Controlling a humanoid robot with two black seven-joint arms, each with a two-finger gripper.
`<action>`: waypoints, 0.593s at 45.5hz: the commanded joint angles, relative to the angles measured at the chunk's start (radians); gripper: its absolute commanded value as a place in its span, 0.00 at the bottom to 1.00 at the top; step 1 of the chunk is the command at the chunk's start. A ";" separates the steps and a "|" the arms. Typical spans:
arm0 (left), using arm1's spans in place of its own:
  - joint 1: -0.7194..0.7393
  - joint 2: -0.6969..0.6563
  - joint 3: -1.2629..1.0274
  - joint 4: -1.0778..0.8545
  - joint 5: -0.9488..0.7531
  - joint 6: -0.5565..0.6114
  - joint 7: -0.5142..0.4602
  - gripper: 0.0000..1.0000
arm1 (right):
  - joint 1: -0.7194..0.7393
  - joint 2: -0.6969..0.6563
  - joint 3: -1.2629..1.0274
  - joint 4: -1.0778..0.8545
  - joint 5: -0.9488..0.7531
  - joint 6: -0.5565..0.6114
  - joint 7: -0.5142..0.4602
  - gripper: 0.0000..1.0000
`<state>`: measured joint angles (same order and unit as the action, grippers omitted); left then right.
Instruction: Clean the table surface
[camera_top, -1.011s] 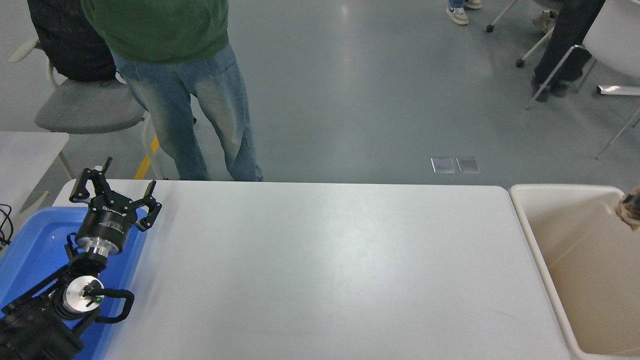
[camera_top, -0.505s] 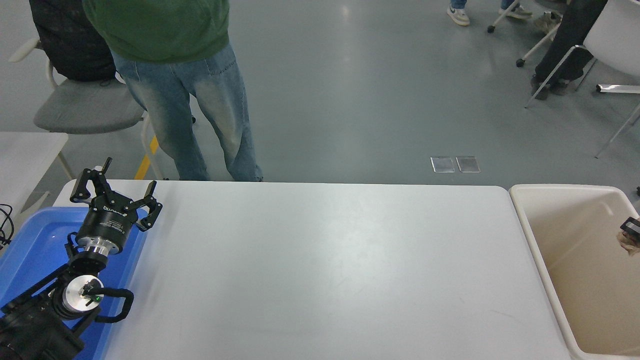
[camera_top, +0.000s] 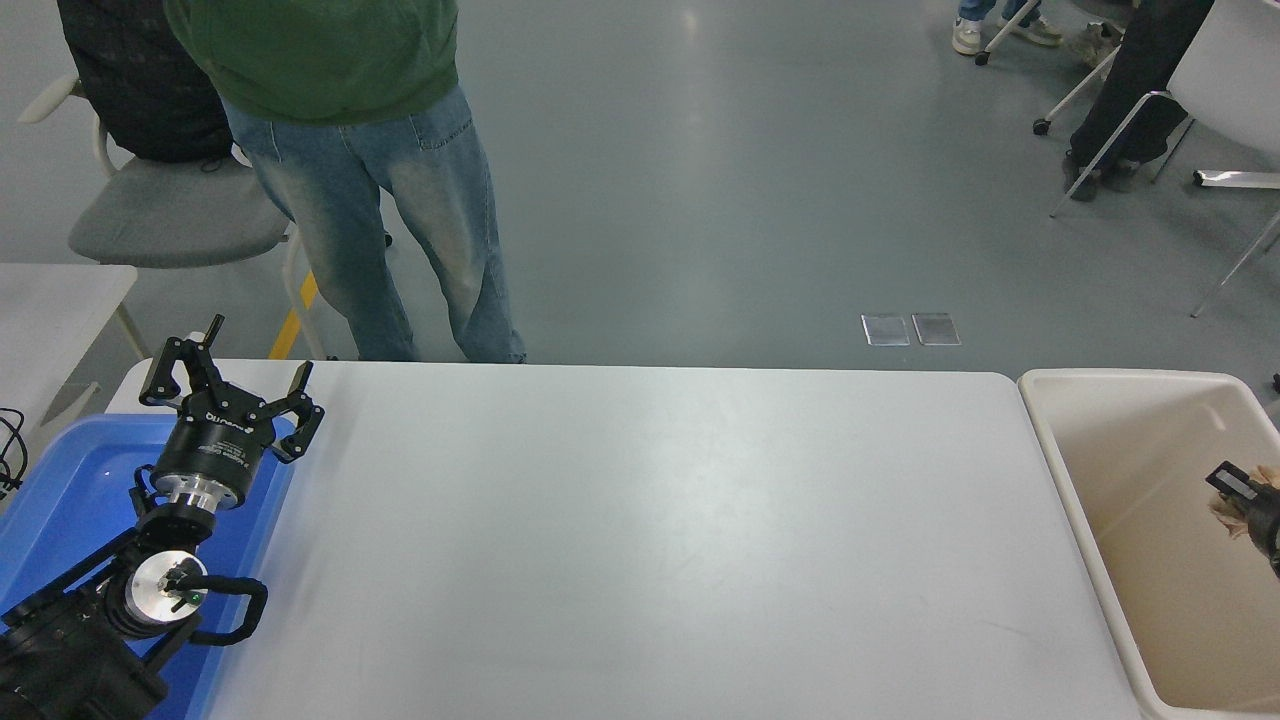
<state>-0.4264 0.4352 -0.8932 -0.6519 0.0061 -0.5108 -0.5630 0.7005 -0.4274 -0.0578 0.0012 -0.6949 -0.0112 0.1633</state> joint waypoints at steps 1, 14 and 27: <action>0.000 -0.001 0.000 0.000 -0.002 0.000 0.000 0.99 | -0.007 0.018 -0.001 -0.021 0.017 -0.003 -0.002 0.00; 0.000 0.000 -0.001 0.000 0.000 0.000 0.000 0.99 | -0.001 0.016 0.006 -0.024 0.055 -0.038 0.001 0.95; 0.000 0.000 0.000 0.000 0.000 0.000 0.000 0.99 | -0.006 0.012 -0.001 -0.026 0.098 -0.044 0.001 1.00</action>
<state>-0.4264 0.4351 -0.8938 -0.6519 0.0061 -0.5108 -0.5630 0.6967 -0.4120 -0.0580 -0.0217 -0.6235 -0.0449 0.1637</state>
